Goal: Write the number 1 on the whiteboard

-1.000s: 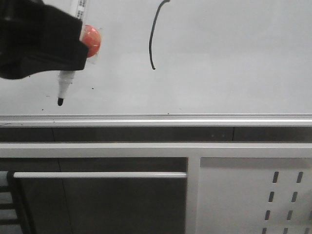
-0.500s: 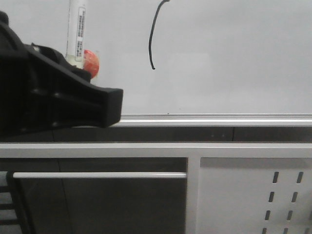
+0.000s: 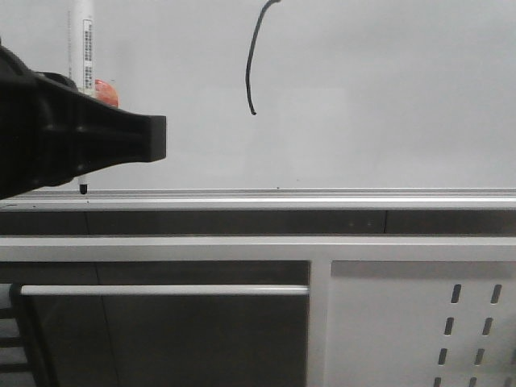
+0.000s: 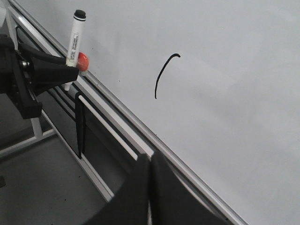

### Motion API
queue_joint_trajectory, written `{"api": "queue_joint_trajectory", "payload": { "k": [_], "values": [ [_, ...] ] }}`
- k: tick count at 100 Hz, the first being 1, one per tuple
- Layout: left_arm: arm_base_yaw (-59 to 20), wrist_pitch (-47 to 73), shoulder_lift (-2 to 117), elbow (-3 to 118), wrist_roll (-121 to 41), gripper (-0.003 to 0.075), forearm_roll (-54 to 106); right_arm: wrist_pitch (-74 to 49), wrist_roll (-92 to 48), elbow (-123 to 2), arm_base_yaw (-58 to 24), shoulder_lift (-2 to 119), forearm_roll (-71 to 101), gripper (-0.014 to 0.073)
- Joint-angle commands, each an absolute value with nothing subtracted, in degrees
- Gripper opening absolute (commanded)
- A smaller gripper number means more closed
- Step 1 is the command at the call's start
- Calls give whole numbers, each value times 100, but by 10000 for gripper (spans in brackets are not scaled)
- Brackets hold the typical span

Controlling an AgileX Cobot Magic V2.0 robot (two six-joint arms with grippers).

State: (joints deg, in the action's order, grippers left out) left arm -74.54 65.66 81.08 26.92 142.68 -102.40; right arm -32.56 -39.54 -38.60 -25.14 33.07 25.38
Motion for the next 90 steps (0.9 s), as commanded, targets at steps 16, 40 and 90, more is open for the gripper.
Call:
{"api": "queue_joint_trajectory", "payload": {
  "k": [16,40,90],
  "values": [
    [-7234,7276,7994,2942,14322,-17,-10669,-2774,-3975,-3883,-2473,3309,2582,-76],
    [-6987,7276,8016,3329,14309,-17,-10669,-2709,-3975,-3883,-2473,3309,2582,-76],
    [-6899,6978,8016,3503,14285,-17,-10669,-2599,-3975,-3883,-2473,3309,2582,-76]
  ]
}}
